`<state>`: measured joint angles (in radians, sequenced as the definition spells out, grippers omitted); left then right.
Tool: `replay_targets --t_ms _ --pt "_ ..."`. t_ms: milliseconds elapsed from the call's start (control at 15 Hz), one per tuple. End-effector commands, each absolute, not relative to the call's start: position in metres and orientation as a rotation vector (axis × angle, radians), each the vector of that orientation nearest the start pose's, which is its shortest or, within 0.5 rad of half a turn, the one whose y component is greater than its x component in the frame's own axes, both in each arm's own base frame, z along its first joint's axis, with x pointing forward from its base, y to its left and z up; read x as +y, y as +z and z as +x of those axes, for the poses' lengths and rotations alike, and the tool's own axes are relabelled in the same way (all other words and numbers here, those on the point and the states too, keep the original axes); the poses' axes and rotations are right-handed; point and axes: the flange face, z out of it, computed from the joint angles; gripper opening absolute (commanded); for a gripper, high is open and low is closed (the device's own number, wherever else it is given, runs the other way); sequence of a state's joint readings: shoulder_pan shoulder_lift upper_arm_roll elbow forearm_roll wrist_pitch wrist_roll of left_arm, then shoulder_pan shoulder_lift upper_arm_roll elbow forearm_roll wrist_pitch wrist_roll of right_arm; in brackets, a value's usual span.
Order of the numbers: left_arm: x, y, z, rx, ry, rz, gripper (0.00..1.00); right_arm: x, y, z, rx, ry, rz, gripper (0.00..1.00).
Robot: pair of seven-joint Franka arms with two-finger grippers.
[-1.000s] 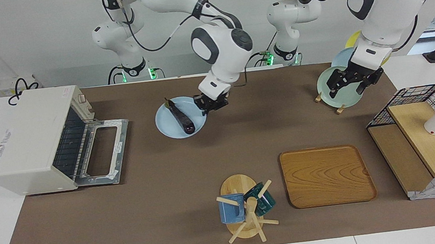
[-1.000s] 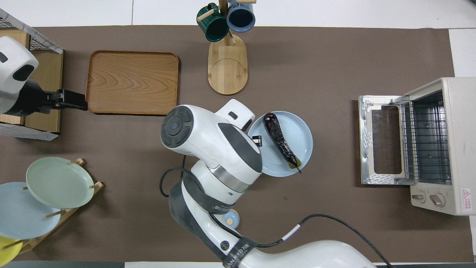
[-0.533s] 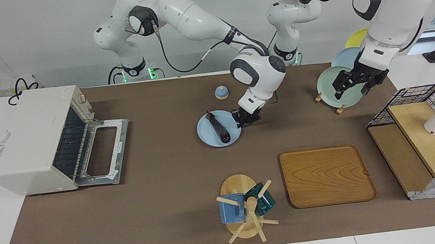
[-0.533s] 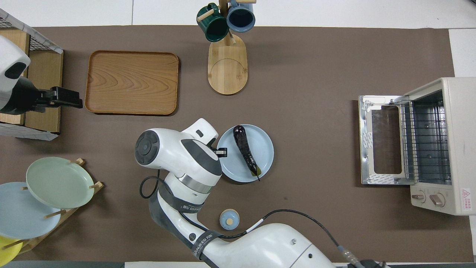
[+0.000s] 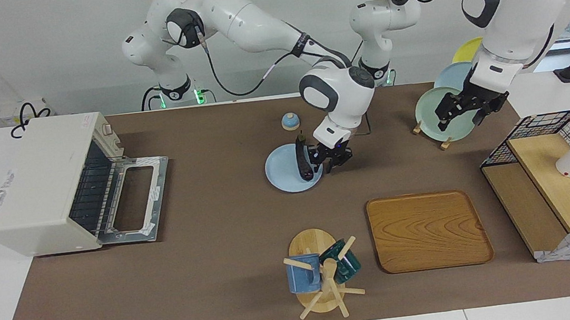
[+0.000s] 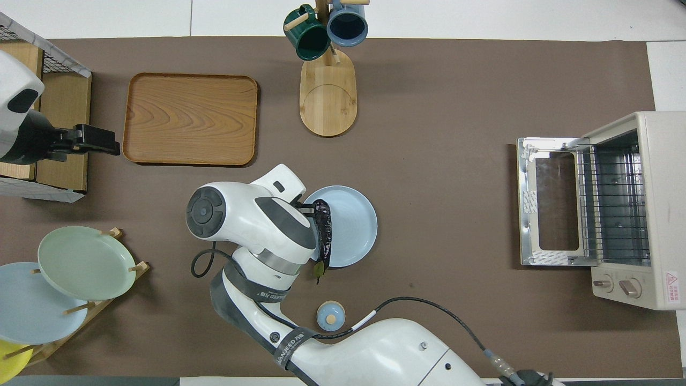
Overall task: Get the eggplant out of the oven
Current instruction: 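Lower the plate onto the table center and open the right gripper, then reach the left gripper to the eggplant while the right gripper withdraws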
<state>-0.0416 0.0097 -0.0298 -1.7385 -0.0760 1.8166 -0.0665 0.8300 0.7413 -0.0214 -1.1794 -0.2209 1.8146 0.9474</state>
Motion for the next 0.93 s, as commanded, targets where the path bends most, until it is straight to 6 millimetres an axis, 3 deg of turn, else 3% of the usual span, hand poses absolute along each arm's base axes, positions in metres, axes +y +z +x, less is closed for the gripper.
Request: replay_targets --t_ms 0,67,133,200,400,467,667,733,800,867 --pt "-0.052 0.563 0.578 -0.049 -0.120 -3.255 1.00 0.490 0.408 0.526 0.028 -0.094 -3.382 0.36" --pt "-0.057 0.564 0.578 -0.040 -0.124 -3.259 1.00 0.462 0.417 0.529 -0.016 -0.010 -3.440 0.24" --pt "-0.063 0.563 0.579 -0.047 -0.119 -3.272 1.00 0.434 0.421 0.530 -0.051 0.075 -3.481 0.05" --pt "-0.074 0.558 0.581 -0.063 -0.097 -3.287 1.00 0.403 0.426 0.533 -0.071 0.125 -3.503 0.00" --pt "-0.159 0.540 0.588 -0.072 -0.035 -3.313 1.00 0.251 0.424 0.534 0.138 0.267 -3.492 0.00" --pt "-0.188 0.533 0.585 -0.059 -0.020 -3.327 1.00 0.214 0.412 0.528 0.093 0.313 -3.486 0.00" --pt "-0.277 0.492 0.571 -0.054 0.016 -3.330 1.00 0.142 0.368 0.527 0.146 0.250 -3.435 0.00" --pt "-0.300 0.476 0.563 -0.020 0.037 -3.324 1.00 0.119 0.349 0.521 0.083 0.214 -3.408 0.00" --pt "-0.321 0.457 0.547 0.023 0.065 -3.314 1.00 0.088 0.338 0.524 0.007 0.203 -3.385 0.00" --pt "-0.333 0.436 0.535 0.052 0.078 -3.303 1.00 0.072 0.334 0.528 -0.017 0.197 -3.375 0.00"
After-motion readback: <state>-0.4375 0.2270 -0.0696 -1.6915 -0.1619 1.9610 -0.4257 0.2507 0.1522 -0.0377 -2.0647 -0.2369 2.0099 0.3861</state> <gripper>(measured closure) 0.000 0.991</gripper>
